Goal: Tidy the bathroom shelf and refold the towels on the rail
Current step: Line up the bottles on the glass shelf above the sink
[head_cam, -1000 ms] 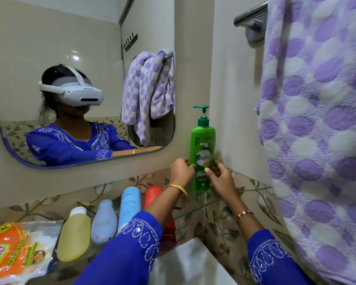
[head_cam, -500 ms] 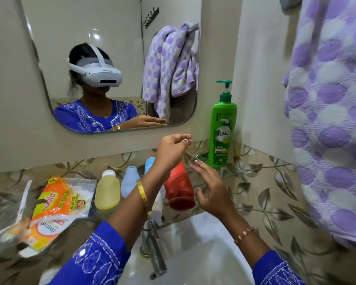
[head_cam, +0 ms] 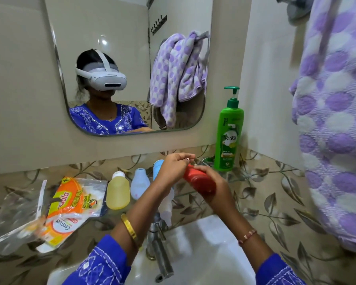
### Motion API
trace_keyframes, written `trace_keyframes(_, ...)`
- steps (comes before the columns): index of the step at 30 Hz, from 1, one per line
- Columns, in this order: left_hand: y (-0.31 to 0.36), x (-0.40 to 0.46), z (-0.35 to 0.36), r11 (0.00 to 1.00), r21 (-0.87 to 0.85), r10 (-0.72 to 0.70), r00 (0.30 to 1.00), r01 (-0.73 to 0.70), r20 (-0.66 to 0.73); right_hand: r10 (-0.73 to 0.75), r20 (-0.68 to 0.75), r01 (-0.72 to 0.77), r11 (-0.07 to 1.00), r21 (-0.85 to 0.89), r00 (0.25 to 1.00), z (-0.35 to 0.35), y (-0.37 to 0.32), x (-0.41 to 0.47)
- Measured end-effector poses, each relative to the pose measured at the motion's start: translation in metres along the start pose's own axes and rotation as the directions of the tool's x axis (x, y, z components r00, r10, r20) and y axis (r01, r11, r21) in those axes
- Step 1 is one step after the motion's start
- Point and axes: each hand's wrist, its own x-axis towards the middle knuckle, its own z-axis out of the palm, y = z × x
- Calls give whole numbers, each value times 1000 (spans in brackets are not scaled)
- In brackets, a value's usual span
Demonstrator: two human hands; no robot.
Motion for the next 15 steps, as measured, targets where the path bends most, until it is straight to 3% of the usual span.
trace_keyframes(3,10,2,4,997,-74,-1,999,4,40,126,-131,-102,979,174,983,-13,-7,21)
trace_keyframes(7,23,9,2,997,-75,28,992,-18,125,200,-111,-170,957,234,973,-31,-11,53)
trace_keyframes(12,25,26,0,992,107,58,993,-69,102,204,-8,-197,957,212,979,-36,-14,87)
trace_keyframes(15,17,39,2,963,267,24,998,-40,61,250,-36,-233,937,259,967,-30,-11,93)
